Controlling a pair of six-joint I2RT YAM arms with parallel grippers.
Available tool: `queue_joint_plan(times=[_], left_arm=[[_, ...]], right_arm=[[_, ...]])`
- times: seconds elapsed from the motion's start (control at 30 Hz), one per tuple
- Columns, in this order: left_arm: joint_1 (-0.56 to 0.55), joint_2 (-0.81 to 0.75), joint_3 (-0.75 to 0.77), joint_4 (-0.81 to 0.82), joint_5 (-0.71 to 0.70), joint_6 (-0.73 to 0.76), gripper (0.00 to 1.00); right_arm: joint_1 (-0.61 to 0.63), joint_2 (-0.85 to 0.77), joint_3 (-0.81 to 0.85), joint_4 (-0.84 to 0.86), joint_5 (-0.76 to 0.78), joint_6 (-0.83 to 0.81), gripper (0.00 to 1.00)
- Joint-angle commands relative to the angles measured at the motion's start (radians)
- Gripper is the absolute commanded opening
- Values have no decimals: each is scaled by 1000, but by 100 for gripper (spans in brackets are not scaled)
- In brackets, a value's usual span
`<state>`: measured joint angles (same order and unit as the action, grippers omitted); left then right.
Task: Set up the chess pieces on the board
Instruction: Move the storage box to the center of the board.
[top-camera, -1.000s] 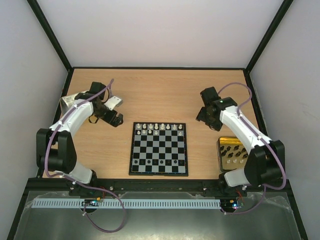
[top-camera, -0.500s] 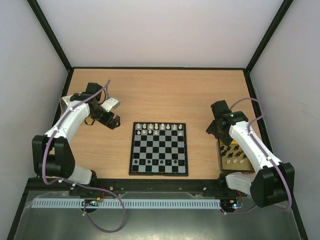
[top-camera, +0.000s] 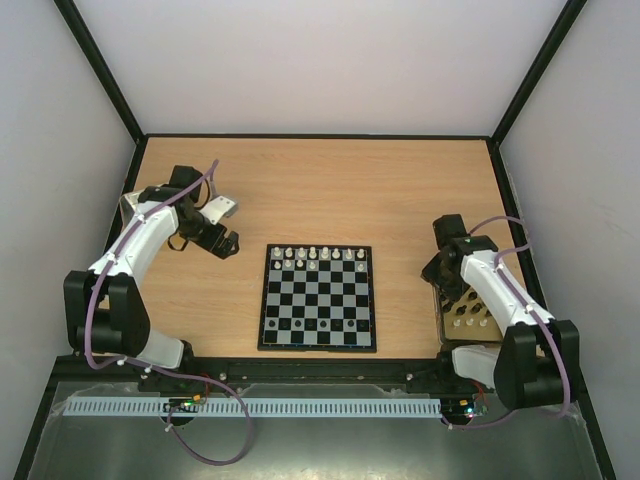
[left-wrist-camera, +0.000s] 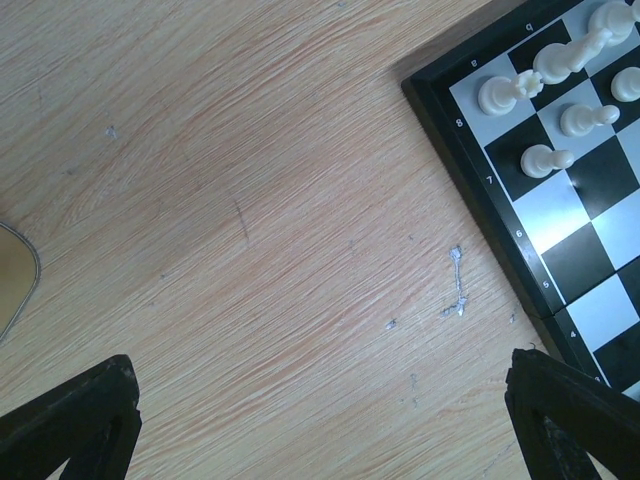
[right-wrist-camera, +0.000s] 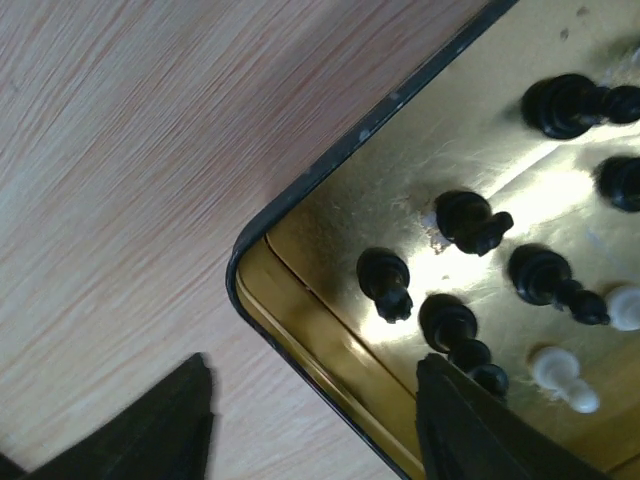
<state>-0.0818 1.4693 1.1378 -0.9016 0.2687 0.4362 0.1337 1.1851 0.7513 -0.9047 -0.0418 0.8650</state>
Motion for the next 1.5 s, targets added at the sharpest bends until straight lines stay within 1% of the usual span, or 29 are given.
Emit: queue_joint_plan(times=[0.0,0.1,0.13,0.27,0.47,0.77,0.9,1.1,1.47], left_arm=[[8,-16,-12,-27,-6,-11,99],[11,-17,-17,-26,-10,-12,99],[12,-15,-23,-23,-11,-11,99],[16,-17,-38,-15,-7,-12,99],[17,-18,-48,-4,1,-18,99],[17,-25,-49,0,3,-19,99],[17,-34,-58,1,3,-19,99],[17,-50,-78,6,-3,-17,99],[24,-69,-97,14,-14,-11,99]], right_arm=[[-14,35,-26,70,-49,-26,49],[-15,42,-34,85,-82,-28,41],[-15,42,-34,85,-90,-30,40],[-15,33,-34,74,-115,-36,40],[-15,1,-59,71,-184,-20,35],[5,-31,-114,117,-275,51,34],[13,-28,-102,139,-304,93,31],[30,14,-53,163,-322,129,31],[149,106,3,237,-326,209,31]])
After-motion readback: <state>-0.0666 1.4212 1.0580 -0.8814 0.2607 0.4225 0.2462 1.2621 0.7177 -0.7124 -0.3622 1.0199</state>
